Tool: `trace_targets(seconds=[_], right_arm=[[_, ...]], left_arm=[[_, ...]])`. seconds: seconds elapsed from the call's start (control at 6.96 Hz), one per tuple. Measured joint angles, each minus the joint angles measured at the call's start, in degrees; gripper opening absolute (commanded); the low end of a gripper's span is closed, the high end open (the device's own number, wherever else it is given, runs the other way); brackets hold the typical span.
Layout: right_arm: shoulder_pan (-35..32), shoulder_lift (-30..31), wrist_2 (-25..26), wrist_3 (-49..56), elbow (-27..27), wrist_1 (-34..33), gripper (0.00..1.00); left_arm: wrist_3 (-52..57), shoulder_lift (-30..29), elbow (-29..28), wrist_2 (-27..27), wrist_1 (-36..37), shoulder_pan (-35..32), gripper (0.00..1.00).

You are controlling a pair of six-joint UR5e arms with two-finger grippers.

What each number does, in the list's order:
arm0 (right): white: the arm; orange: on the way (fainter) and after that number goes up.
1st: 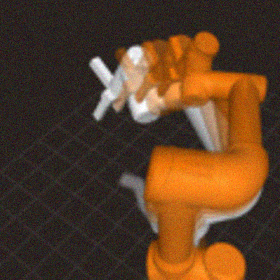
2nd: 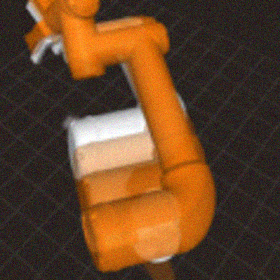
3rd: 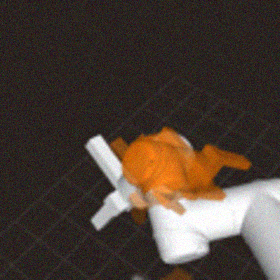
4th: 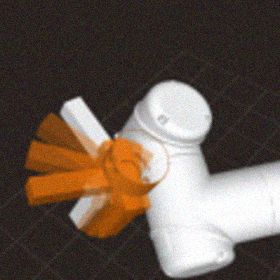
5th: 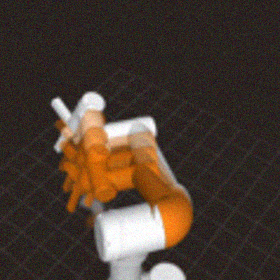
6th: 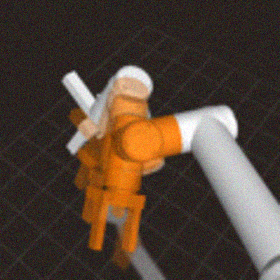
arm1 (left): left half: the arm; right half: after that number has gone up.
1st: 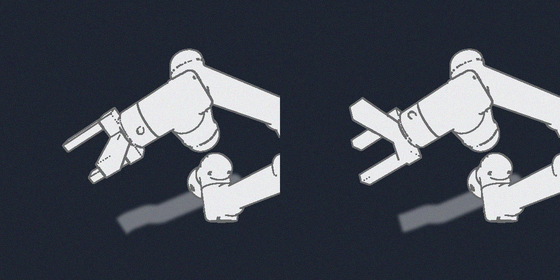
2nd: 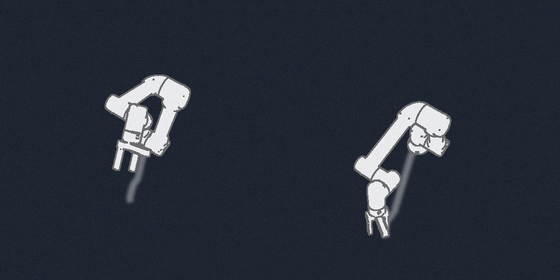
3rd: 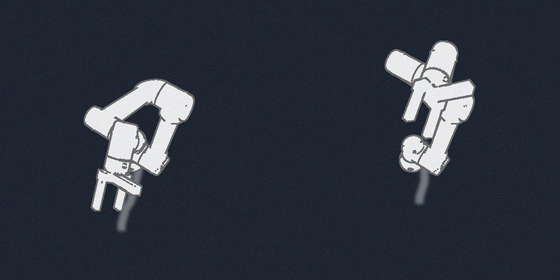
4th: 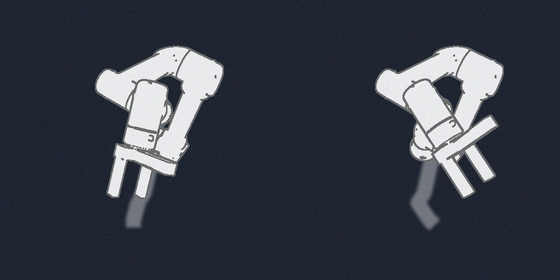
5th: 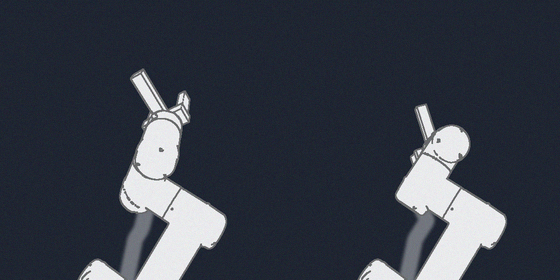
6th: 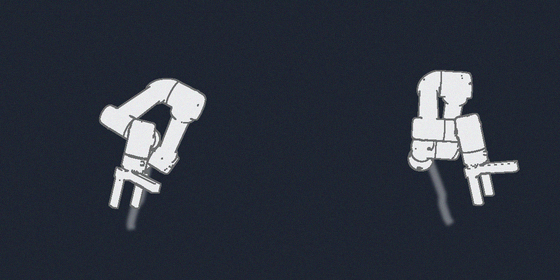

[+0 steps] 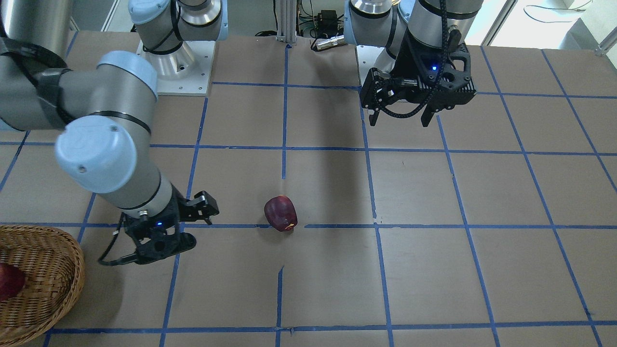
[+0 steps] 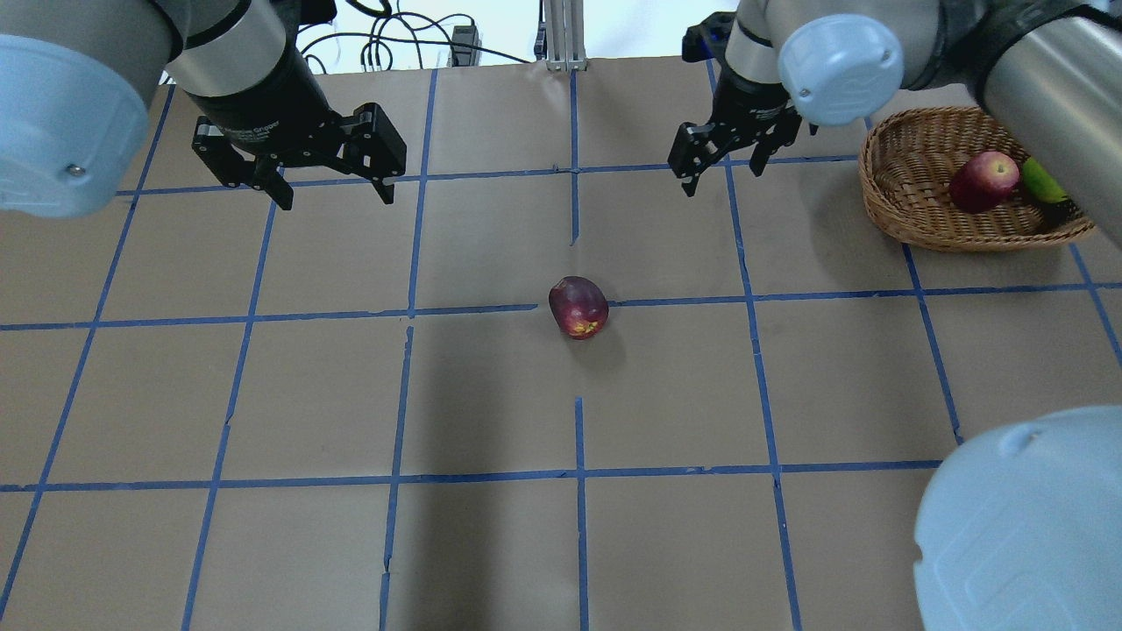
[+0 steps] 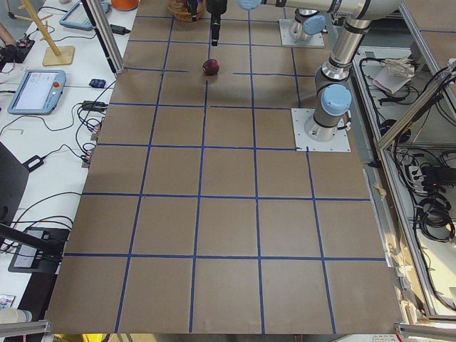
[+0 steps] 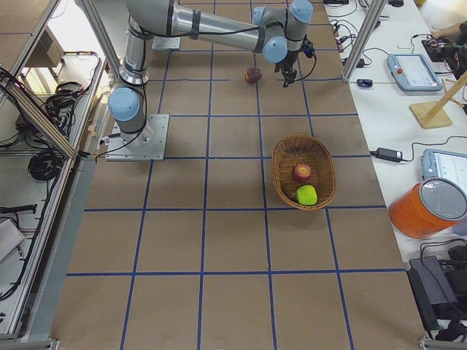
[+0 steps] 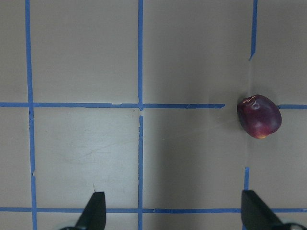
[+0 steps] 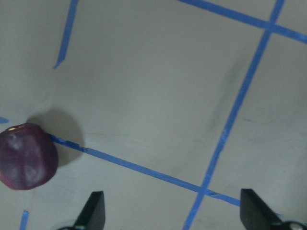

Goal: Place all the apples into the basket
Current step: 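Lower the right gripper onto the dark red apple and grasp it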

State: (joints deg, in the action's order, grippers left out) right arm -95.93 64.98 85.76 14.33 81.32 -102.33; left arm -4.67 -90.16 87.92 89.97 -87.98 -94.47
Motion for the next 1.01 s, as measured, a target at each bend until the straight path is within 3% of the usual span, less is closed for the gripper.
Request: trace_targets(seconds=[0.43,1.01], right_arm=[[-8.2,-2.1,-1.0,-2.6,3.4,-6.3,1.00],[-12.2,-5.0,-3.2,-5.4,10.0,-17.7,1.00]], left_arm=[[2.1,0.9,0.3,0.1,0.8,2.0,1.00],[2.0,1.1,0.4,0.3,3.1,2.6,1.00]])
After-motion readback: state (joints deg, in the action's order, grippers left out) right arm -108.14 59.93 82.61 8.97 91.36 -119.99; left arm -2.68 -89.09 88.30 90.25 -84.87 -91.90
